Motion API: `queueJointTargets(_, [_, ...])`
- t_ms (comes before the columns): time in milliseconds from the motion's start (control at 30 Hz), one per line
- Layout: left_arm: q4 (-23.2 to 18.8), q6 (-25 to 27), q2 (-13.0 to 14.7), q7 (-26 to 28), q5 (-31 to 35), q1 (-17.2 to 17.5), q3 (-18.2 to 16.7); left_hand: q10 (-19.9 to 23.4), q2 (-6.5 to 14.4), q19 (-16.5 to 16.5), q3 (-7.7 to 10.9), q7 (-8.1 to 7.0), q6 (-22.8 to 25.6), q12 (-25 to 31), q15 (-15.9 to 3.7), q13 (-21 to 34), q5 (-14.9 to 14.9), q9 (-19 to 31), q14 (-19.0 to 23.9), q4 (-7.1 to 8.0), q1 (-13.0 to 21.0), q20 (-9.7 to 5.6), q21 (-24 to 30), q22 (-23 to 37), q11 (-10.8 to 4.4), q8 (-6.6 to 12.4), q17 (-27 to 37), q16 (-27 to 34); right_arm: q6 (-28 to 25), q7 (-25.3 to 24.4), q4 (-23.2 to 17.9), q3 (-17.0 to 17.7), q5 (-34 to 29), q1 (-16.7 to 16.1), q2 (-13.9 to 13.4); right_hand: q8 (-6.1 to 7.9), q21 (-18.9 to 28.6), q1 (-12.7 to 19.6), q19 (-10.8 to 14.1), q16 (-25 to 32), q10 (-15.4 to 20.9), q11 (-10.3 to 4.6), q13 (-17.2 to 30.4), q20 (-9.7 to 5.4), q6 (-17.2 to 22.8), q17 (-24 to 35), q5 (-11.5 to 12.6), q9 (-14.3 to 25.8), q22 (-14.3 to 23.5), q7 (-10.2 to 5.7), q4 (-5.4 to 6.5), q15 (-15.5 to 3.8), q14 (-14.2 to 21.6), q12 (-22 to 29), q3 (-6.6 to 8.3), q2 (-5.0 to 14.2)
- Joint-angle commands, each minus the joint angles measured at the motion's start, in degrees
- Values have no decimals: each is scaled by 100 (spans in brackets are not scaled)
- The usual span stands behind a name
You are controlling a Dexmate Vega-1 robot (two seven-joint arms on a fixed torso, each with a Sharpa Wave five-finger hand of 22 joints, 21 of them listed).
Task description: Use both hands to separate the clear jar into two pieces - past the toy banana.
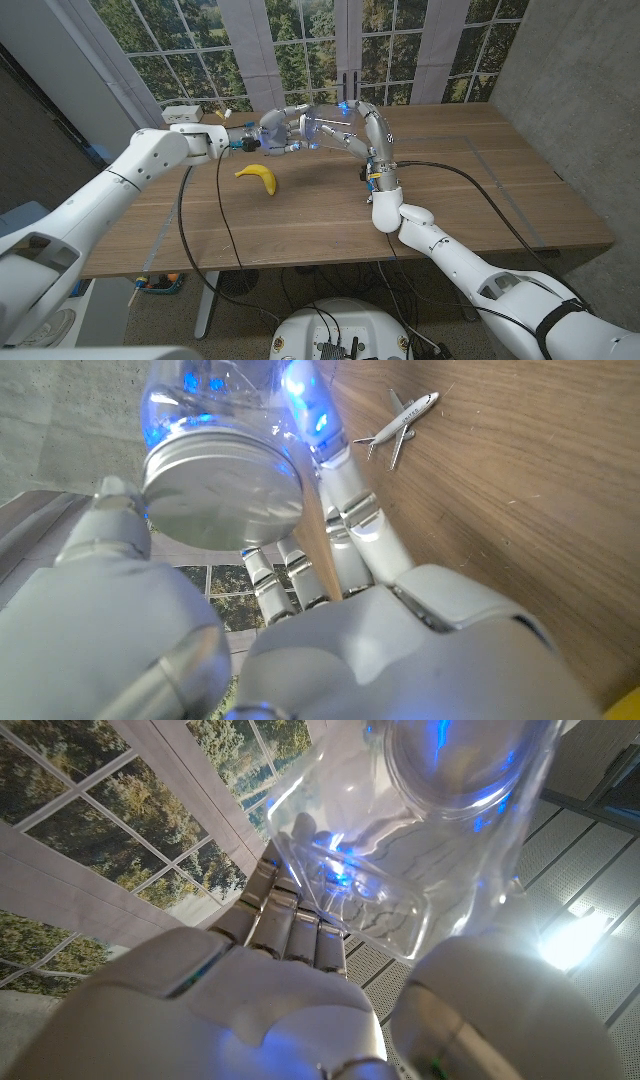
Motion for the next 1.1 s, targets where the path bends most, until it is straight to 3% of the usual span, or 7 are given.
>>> queueJointTargets(33, [149,627,35,-202,-444,-163,98,4072,996,27,1532,2734,3110,10,-632,294,80,66,695,1609,-1390,35,96,-10,2233,54,-14,101,-45,-28,-132,218,-100,-87,57,423,59,1388,-25,-28,1165,-1154,41,-380,850,29,20,904,2,-824,475,-831,37,19,494,1418])
queueJointTargets(367, [111,202,28,-278,-235,-59,72,4063,1297,-202,1702,2719,3260,159,-585,297,170,203,708,1598,-1838,58,335,306,2179,113,-4,294,-11,-28,-81,293,-170,-100,93,417,87,1382,-41,-28,1162,-1164,40,-387,868,29,18,885,-1,-820,477,-827,39,11,495,1418])
queueJointTargets(500, [172,-209,-133,-292,-372,199,-116,3731,1257,-447,1920,2725,2983,-70,-567,310,151,133,491,1572,-1974,40,244,195,2280,-100,-22,256,-21,-28,-96,304,-170,-115,99,427,99,1380,-41,-32,1190,-1159,20,-386,859,27,18,907,-2,-825,478,-827,36,7,498,1420])
queueJointTargets(567, [349,-422,-303,-464,-549,327,-209,3411,1230,-595,2099,2731,2727,-331,-504,331,111,58,264,1551,-2057,167,120,12,2332,-324,-12,42,-49,-28,-119,300,-175,-127,90,424,105,1379,-44,-31,1177,-1151,48,-385,856,27,18,904,-3,-822,478,-828,37,19,498,1419])
queueJointTargets(633, [349,-694,-441,-334,-660,547,-359,2980,1198,-709,2264,2744,2384,-633,-256,362,58,-77,-19,1517,-2104,399,17,-72,2618,-620,4,-222,-87,-28,-150,281,-156,-137,74,421,110,1382,-46,-27,1180,-1161,48,-387,863,30,18,895,-3,-829,476,-830,42,19,499,1419])
queueJointTargets(867, [295,-1097,-601,-120,-858,921,-606,2068,1043,-1043,2487,2747,1769,-909,53,421,103,-204,-931,1530,-2194,849,-441,-148,2660,-1026,28,-919,-167,-28,-209,203,-91,-134,22,424,133,1383,-50,-31,1174,-1165,52,-385,873,28,18,893,-6,-834,472,-830,41,14,504,1417])
queueJointTargets(1100, [261,-1340,-746,49,-1038,1164,-759,995,851,-1305,2481,2743,921,-949,201,415,292,-553,-1755,1534,-2237,1024,-983,-154,2685,-1231,50,-1338,-209,-28,-214,167,-58,-116,20,418,150,1384,-54,-30,1183,-1161,51,-381,874,28,18,884,-7,-828,469,-832,44,13,508,1417])
